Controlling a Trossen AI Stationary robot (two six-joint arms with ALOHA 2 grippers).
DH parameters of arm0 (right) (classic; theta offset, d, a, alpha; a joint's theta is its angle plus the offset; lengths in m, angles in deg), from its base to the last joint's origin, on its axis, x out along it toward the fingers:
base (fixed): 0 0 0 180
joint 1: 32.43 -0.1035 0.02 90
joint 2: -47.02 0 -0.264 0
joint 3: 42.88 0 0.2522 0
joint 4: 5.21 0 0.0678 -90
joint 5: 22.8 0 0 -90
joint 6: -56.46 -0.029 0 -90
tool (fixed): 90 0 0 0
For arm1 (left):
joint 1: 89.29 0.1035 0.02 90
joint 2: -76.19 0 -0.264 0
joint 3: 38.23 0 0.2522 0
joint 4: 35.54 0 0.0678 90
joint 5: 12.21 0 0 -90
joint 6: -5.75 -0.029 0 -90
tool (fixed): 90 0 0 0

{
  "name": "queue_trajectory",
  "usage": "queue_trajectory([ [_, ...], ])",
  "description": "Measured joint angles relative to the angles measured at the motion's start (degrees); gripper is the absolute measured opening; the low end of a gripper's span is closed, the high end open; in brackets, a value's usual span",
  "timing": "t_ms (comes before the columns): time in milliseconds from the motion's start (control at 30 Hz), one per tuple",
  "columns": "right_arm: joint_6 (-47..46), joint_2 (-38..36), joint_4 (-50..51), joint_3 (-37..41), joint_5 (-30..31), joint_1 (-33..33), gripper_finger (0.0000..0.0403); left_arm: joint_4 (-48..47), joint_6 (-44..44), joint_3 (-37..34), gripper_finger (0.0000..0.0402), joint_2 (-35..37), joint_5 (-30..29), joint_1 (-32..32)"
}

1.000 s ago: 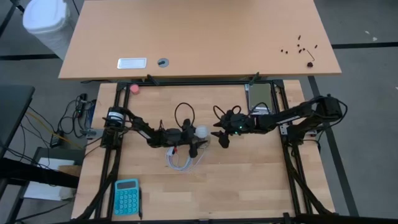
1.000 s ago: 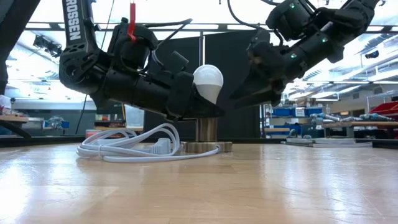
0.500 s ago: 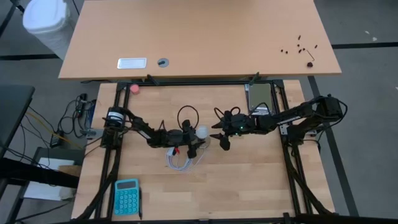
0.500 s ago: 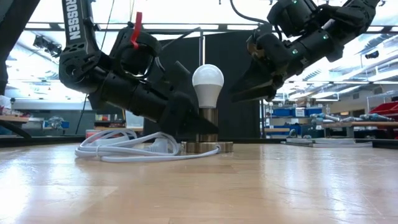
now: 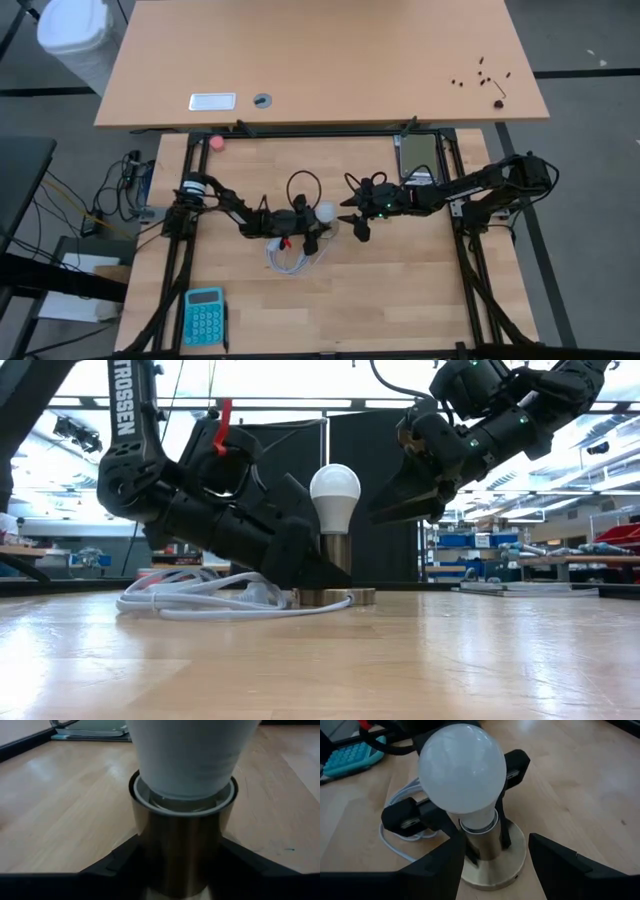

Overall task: Screw lightbulb
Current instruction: Insert the lightbulb into the lamp holder

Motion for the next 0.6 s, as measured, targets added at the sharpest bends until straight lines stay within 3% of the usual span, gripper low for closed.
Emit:
queue_trajectory([
  [200,-0.9,0.02,-0.01,0.0,0.11,0.0,0.023,2.26,-2.62,-0.13,0.0177,-0.19,-0.5,-0.1],
  [600,-0.89,0.07,-1.55,0.0,-2.34,-1.12,0.023,4.1,-2.34,-0.27,0.0177,-0.39,-0.52,-0.08],
])
